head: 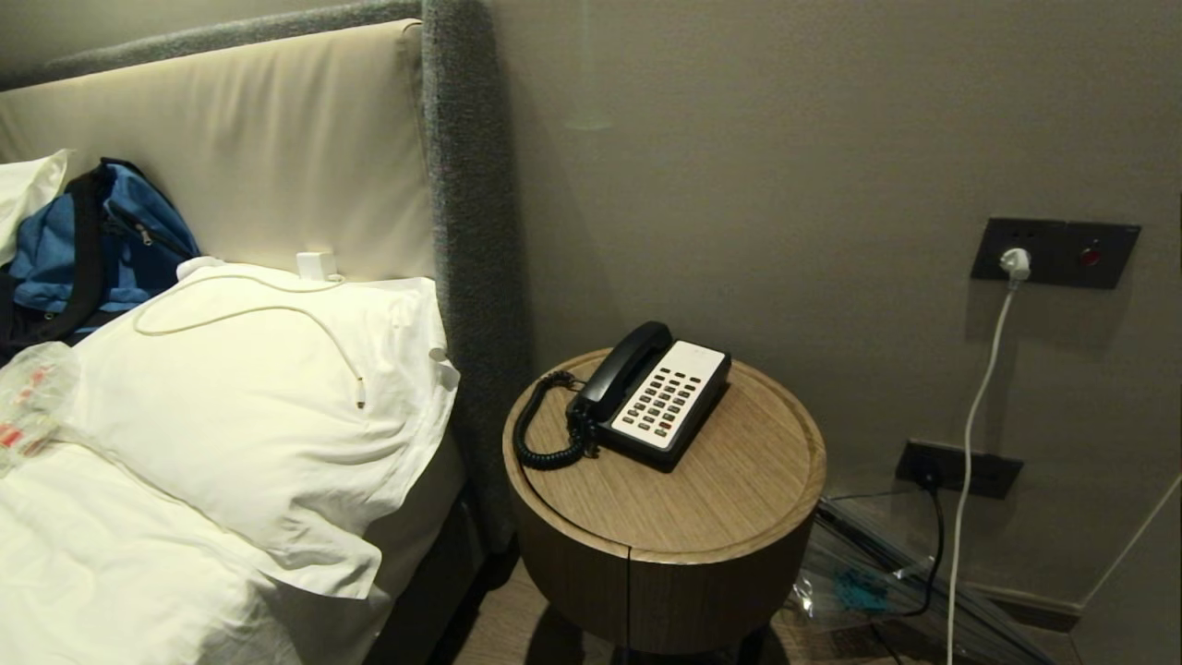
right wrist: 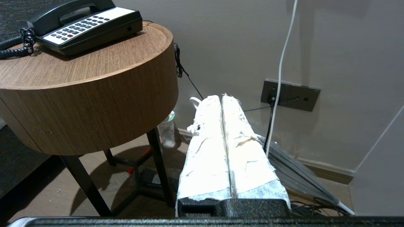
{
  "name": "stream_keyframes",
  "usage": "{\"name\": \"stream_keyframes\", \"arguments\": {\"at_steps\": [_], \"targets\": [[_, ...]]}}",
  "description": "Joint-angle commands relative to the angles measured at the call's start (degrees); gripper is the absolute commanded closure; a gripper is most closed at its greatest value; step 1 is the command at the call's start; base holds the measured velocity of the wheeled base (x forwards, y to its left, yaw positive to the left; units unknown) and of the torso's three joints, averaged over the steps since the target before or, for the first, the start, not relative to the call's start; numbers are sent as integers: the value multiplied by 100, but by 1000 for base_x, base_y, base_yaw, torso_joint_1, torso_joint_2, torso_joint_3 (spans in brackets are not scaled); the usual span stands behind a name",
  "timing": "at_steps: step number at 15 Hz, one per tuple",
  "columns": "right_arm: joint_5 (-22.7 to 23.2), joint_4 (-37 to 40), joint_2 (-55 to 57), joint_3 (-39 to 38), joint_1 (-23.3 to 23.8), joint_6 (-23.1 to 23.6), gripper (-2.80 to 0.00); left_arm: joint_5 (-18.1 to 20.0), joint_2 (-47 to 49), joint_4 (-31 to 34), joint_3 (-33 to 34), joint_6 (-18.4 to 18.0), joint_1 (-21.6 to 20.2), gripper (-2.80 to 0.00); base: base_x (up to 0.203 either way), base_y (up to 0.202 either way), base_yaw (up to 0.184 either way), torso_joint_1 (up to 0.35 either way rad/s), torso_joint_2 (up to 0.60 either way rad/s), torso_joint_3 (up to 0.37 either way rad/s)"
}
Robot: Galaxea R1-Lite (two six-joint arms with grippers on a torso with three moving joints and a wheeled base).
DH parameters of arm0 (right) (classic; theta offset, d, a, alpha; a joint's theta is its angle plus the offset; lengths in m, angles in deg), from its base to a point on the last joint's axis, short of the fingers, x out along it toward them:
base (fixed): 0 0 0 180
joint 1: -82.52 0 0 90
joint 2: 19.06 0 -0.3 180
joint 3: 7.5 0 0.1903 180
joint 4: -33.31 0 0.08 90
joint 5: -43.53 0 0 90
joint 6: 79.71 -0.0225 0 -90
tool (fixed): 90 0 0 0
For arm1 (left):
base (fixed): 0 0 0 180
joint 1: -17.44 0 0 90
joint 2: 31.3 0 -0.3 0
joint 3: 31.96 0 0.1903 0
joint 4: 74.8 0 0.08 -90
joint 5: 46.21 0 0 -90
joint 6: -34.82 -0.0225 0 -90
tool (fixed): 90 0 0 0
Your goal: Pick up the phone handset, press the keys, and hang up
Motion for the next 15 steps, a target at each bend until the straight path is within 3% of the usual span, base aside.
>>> {"name": "stream_keyframes", "arguments": {"at_steps": [1, 15], "targets": [[2, 2, 13, 0, 0, 5, 0, 3, 6, -3, 5, 4, 8, 0, 0, 0, 0, 0, 0, 0], [2, 5, 14, 0, 0, 34, 0, 3, 6, -1, 5, -3, 9, 0, 0, 0, 0, 0, 0, 0]]}}
